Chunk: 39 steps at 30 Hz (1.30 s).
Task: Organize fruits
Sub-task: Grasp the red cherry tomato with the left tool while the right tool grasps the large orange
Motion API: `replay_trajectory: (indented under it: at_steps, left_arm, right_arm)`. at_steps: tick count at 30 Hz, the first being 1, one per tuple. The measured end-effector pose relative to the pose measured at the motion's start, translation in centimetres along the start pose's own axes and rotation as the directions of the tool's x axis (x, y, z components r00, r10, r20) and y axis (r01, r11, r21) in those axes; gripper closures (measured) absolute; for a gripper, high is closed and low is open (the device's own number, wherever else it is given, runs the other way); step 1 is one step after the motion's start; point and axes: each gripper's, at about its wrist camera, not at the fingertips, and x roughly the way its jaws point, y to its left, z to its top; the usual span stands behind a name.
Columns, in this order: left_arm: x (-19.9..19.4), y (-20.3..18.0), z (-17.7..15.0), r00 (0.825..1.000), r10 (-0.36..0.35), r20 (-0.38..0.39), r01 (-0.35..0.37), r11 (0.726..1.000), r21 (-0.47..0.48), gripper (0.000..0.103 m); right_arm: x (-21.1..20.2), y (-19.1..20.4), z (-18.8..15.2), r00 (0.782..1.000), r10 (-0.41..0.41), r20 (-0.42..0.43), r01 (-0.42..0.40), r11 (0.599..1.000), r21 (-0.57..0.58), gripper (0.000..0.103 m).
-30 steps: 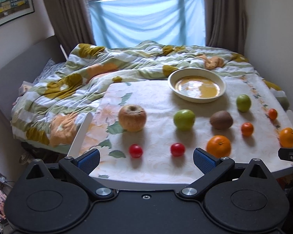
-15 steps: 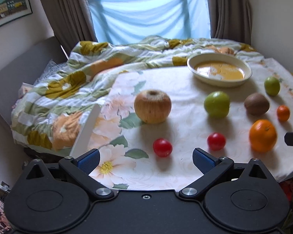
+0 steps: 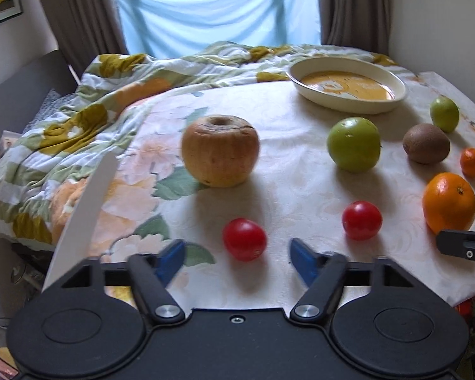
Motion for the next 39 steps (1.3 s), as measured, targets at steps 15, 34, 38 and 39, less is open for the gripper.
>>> replay_trajectory:
  at_steps: [15,34,38,39]
  left_arm:
    - [1.0,0.4,0.2,0.999,-0.036,-0.010,0.035,0.999,-0.037,0.067]
    - [-2.6,-0.8,1.4,1.000,0.014,0.002,-0.014,0.998,-0.065,0.068]
    - [-4.7,-1.4,3.1,1.000,0.015,0.021,-0.013,0.997,-0.077,0.068]
    - [-5.2,-1.5,3.6,1.000,0.015,0.024,-0.013,0.997,-0.080,0.068]
  right_arm:
    - [0.8,0.6,0.3,1.000,0.005,0.022,-0.005,1.000,-0.024,0.000]
    - [0.6,-0.3,1.3,0.996,0.094,0.004,-0.094,0.995,-0.038,0.029]
    - [-0.9,-0.8,2.3,0.992,0.120,0.023,-0.119,0.992,-0.034,0.029]
    - [-1.4,-1.0,2.7,0.992,0.126,0.029,-0.125,0.992,-0.035,0.029]
